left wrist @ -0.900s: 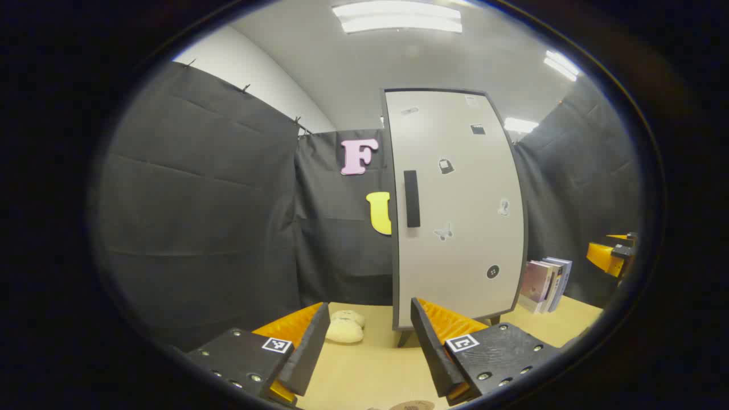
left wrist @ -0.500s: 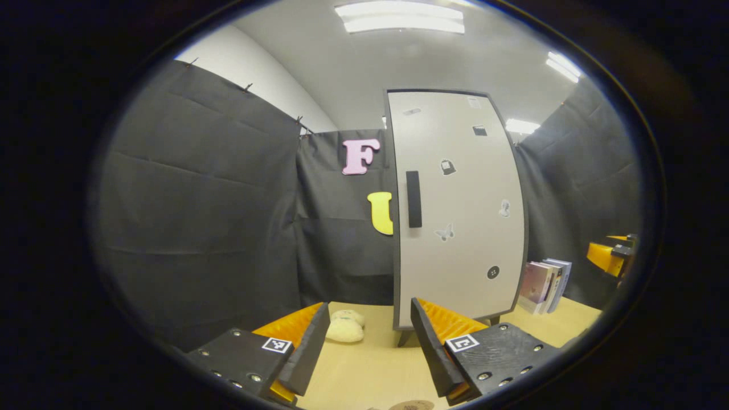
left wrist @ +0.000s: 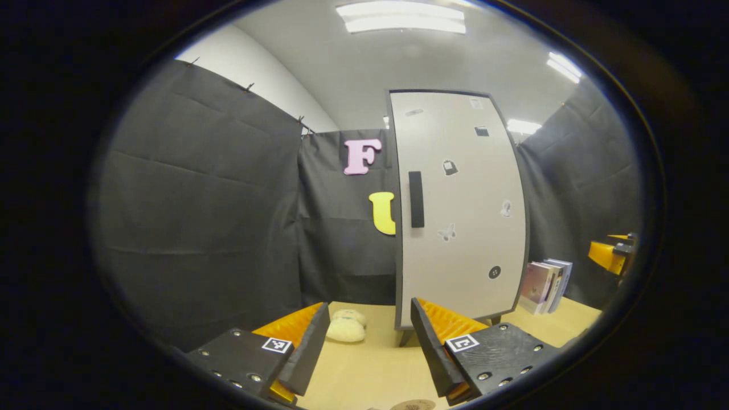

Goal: Open the cabinet door with the right hand, grasp the bottle in the cabinet with the left hand and place it on the coaster, then close the cabinet door with the right hand.

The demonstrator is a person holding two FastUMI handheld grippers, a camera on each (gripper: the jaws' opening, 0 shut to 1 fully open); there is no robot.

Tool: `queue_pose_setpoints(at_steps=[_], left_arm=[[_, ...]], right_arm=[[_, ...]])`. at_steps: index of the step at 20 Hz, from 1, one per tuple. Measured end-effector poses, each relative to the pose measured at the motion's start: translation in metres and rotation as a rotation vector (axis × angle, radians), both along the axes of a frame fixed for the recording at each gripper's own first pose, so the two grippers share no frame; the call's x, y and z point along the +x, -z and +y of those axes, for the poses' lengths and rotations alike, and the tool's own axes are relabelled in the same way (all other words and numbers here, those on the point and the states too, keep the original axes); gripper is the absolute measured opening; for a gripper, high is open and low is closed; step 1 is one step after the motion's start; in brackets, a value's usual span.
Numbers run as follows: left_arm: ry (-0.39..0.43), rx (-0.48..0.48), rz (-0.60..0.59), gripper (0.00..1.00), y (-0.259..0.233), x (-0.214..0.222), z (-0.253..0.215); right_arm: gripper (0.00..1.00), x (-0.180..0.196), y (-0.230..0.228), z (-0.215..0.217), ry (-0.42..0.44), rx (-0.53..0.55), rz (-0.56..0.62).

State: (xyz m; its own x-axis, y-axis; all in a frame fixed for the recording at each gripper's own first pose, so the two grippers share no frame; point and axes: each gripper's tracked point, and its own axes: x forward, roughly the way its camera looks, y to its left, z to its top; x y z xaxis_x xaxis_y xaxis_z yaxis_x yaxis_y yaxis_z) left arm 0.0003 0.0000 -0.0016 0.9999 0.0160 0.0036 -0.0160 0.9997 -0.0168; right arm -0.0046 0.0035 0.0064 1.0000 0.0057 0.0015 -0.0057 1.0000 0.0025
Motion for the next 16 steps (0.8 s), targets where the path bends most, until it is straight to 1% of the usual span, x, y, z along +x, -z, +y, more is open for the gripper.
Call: queue_pose_setpoints(at_steps=[2, 3, 7, 12, 13, 16], left_arm=[[-0.002, -0.002, 0.003, 0.82, 0.001, 0.0, 0.0], [-0.004, 0.002, 0.003, 0.82, 0.001, 0.0, 0.001], [-0.017, 0.007, 0.001, 0.82, 0.001, 0.0, 0.003], [-0.066, 0.013, 0.002, 0.82, 0.006, 0.002, 0.01], [-0.08, 0.015, 0.001, 0.82, 0.007, 0.001, 0.015], [-0.124, 0.015, 0.013, 0.82, 0.005, -0.016, 0.048]], right_arm=[[0.93, 0.004, -0.001, 0.004, -0.014, 0.004, -0.001], [0.95, 0.004, -0.002, 0.006, -0.019, 0.005, -0.003], [0.95, 0.011, -0.004, 0.017, -0.04, -0.011, 0.0], [0.95, 0.026, -0.012, 0.04, -0.082, 0.001, 0.005], [0.95, 0.03, -0.015, 0.045, -0.089, 0.006, 0.003], [0.95, 0.043, -0.029, 0.065, -0.126, 0.036, -0.012]])
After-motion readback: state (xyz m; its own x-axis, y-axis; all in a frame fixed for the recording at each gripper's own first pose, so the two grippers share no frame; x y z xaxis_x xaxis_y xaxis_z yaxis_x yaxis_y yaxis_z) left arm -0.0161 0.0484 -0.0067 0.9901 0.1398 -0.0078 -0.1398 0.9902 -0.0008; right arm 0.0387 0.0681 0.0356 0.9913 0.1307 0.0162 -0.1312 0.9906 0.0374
